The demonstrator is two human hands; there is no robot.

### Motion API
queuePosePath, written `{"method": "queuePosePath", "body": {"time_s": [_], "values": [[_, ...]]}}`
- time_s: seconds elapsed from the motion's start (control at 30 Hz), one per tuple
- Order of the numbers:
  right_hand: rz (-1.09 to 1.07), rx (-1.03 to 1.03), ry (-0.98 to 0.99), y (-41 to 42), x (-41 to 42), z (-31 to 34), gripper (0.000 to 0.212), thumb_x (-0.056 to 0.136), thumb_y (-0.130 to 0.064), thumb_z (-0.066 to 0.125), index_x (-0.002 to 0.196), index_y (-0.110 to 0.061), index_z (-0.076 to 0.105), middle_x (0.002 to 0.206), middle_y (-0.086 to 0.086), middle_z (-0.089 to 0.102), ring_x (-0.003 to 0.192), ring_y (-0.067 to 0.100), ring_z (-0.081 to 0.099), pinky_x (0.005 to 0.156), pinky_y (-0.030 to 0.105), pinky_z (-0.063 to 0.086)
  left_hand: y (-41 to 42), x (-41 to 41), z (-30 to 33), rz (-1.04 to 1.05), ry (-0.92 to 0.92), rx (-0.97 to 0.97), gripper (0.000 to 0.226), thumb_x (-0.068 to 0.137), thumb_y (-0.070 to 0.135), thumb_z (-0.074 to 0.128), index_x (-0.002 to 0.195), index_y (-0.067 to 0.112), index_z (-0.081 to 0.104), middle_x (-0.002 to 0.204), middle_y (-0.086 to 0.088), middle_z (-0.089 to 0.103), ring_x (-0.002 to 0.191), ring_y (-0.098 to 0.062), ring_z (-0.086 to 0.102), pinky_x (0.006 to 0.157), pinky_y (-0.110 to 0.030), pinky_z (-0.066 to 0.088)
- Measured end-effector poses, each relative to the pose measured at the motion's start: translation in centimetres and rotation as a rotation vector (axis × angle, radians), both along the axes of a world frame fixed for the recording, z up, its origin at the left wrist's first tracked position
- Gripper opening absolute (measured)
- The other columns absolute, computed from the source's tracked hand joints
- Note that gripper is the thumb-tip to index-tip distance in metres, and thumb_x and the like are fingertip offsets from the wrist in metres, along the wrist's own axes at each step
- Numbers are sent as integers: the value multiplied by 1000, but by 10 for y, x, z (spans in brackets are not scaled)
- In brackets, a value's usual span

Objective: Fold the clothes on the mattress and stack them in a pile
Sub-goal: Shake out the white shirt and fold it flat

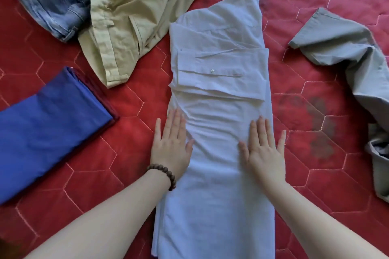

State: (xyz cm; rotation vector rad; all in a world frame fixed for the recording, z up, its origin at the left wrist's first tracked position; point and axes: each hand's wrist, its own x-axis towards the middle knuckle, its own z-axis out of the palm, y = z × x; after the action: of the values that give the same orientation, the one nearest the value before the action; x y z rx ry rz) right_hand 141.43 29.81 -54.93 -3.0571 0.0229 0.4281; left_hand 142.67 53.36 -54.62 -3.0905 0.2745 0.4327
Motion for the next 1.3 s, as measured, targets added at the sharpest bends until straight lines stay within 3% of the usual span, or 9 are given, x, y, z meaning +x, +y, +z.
{"method": "queuePosePath", "body": {"time_s": [0.2, 0.5, 0.6, 0.77, 0.97, 1.1, 1.17, 1.23, 1.3], "values": [[252, 157, -22, 61, -71, 3, 59, 90, -29, 34, 143, -3, 41, 153, 12, 32, 141, 29, 31, 114, 51, 12, -36, -79, -8, -155, 93, -59, 64, 94, 42, 9, 153, 18, 12, 160, -4, 2, 148, -23, 0, 120, -48, -1], [86, 72, 93, -3, -156, 1, 71, 93, -53, 22, 150, -14, 5, 159, 2, 5, 148, 18, 1, 119, 53, 2, 40, -152, -6, -153, 135, 21, 66, 92, 56, 3, 149, 28, -13, 158, 0, -14, 147, -20, -11, 119, -46, -4], [148, 122, 115, -26, -173, 7, 67, 96, -49, 22, 152, -15, 11, 159, 1, 5, 148, 17, 1, 119, 53, 5, 56, -148, 6, -228, 152, -89, 59, 96, 42, 9, 152, 25, 9, 160, 0, 3, 148, -19, -1, 119, -45, 1], [134, 116, -35, -77, -175, 19, 78, 82, 8, 52, 151, -16, 25, 160, 10, 16, 148, 27, 12, 116, 59, 15, 83, -139, 19, -207, -9, -131, 72, 77, -12, 49, 143, 16, 44, 153, -7, 35, 145, -30, 22, 117, -52, 15], [497, 139, 34, -56, -161, 30, 77, 72, 6, 42, 144, -21, 44, 152, 8, 36, 143, 35, 26, 114, 60, 14, 59, -133, 28, -466, 23, -255, 54, 74, -16, 62, 124, 6, 63, 138, -21, 51, 133, -44, 40, 112, -58, 24], [387, 478, 306, -44, -150, 53, 65, 81, 11, 42, 130, -28, 59, 143, -11, 42, 139, -10, 15, 118, 24, -2, 44, -138, 44, -345, 182, -377, 51, 80, -12, 47, 123, 11, 65, 133, -8, 59, 138, -28, 38, 114, -17, -7], [171, 695, 522, -50, -141, 77, 52, 85, 2, 54, 108, -42, 68, 127, -19, 56, 117, -34, 26, 104, 1, 21, 48, -138, 55, -137, 403, -538, 33, 86, -1, 46, 104, 9, 72, 111, -12, 69, 121, -25, 53, 106, -3, 10], [-3, 852, 701, -61, -129, 99, 29, 82, -20, 58, 92, -41, 75, 101, -18, 71, 94, -19, 56, 79, 6, 44, 51, -128, 71, 21, 599, -691, 20, 80, 15, 48, 64, 7, 58, 63, -7, 58, 65, -17, 53, 71, -20, 42], [-173, 948, 699, -69, -110, 97, 23, 76, -24, 56, 89, -25, 75, 80, -9, 72, 74, 1, 62, 63, 17, 48, 50, -112, 78, 214, 603, -830, 23, 73, 25, 49, 54, 12, 43, 51, 3, 36, 50, -9, 31, 51, -26, 26]]}}
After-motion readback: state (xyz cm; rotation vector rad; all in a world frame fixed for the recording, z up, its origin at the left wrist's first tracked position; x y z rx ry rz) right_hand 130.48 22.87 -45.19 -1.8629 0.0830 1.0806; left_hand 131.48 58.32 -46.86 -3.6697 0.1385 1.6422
